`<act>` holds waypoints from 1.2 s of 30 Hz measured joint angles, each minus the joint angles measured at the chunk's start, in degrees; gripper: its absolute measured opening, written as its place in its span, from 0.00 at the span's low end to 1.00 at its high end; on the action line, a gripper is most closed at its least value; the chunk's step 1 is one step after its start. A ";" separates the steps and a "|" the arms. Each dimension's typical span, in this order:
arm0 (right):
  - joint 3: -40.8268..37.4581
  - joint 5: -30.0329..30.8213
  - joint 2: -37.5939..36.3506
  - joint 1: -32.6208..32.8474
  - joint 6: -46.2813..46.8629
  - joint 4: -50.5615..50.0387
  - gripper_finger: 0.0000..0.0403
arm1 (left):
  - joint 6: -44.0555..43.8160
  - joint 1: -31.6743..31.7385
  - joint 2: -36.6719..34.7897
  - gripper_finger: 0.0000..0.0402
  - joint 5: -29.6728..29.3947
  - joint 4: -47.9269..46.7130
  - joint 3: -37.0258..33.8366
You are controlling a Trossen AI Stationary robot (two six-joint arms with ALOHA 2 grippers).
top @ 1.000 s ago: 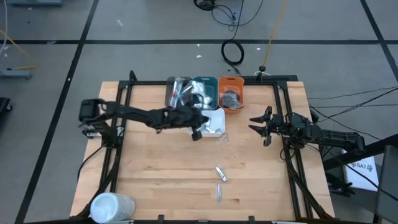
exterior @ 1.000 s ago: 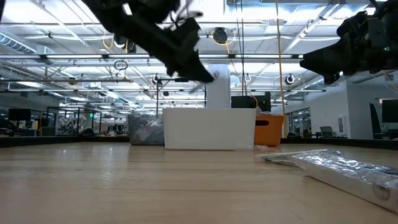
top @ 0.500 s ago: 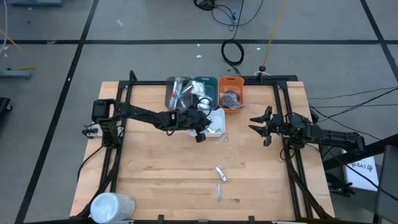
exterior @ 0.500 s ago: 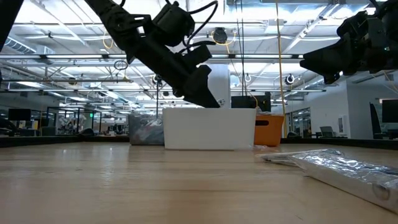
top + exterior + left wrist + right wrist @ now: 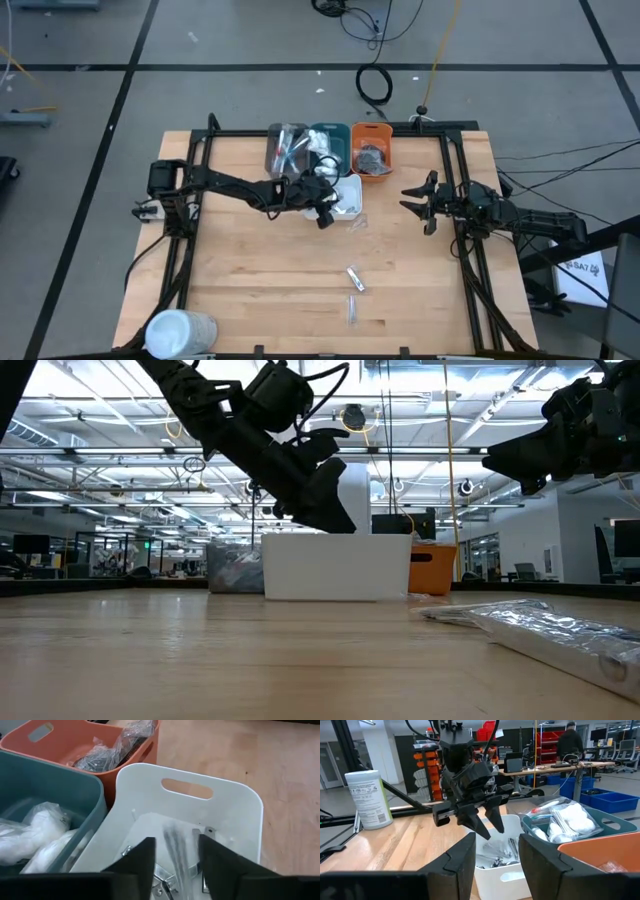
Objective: Pick & Place Travel size toiletries
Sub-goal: Put the silver nail cutter into the white bin
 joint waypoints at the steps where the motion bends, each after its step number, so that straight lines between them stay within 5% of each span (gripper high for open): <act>1: 0.00 0.00 0.00 0.01 0.00 0.00 0.35 | -0.05 0.01 0.00 0.39 0.00 0.00 0.00; 9: 0.00 0.00 0.00 0.01 0.00 0.00 0.35 | 4.44 -0.97 -1.06 0.64 1.83 -0.39 -0.02; 20: 0.00 0.00 0.00 -0.01 0.00 0.00 0.35 | 15.09 -12.24 -8.03 0.68 1.48 -2.56 9.87; 28: 0.00 0.00 0.02 0.00 0.00 0.01 0.35 | 21.99 -18.21 3.09 0.68 5.65 -25.57 28.21; 36: -0.01 0.00 0.01 0.00 0.00 0.02 0.35 | 23.59 -21.06 14.24 0.68 10.79 -26.47 33.83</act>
